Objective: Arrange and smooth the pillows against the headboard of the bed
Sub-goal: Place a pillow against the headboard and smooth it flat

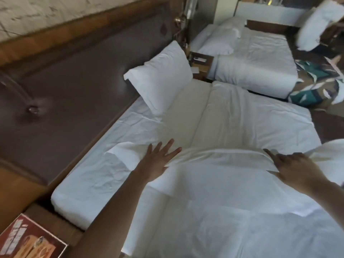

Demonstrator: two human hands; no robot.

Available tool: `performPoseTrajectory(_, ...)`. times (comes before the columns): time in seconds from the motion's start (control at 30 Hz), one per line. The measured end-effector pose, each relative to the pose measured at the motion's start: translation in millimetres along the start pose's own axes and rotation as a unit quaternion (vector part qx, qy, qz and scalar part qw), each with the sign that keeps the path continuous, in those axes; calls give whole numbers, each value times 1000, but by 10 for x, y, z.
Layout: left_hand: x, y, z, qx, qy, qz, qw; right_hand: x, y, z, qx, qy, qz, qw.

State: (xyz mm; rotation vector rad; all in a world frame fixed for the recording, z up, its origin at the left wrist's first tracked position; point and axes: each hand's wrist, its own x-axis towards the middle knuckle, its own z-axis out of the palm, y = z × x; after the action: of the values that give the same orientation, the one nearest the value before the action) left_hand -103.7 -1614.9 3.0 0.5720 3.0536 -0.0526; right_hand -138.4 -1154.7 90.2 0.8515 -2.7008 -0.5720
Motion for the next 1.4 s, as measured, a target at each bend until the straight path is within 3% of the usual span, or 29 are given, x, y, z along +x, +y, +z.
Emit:
performPoseTrajectory(0.07,-37,-85,-92,15,10,-31,999,365,138,62,-35,31,-29,998)
performPoseTrajectory(0.2,-126,-304,-277,65,8,-96,993,1100,160,-1,-95,-58,-73,991)
performPoseTrajectory(0.53,-529,-1060,-471,156,0,-231,961,2855,-593,-62,-34,-15,-126,991)
performPoseTrajectory(0.8,-768,-1846,-232,110,-60,-336,934,4460,-1525,-31,-29,-8,-168,985)
performPoseTrajectory(0.97,-821,-2303,35,-28,-30,-411,911,5394,-2035,-78,0,22,-197,980)
performPoseTrajectory(1.1,-778,-2576,206,-31,-1,-449,893,5979,-2559,-88,14,-29,-159,987)
performPoseTrajectory(1.2,-725,-2778,286,-50,54,-514,855,6233,-2958,1,79,-86,-109,987)
performPoseTrajectory(1.4,-963,-3051,604,-37,34,-531,846,6445,-3577,217,186,-132,-167,959)
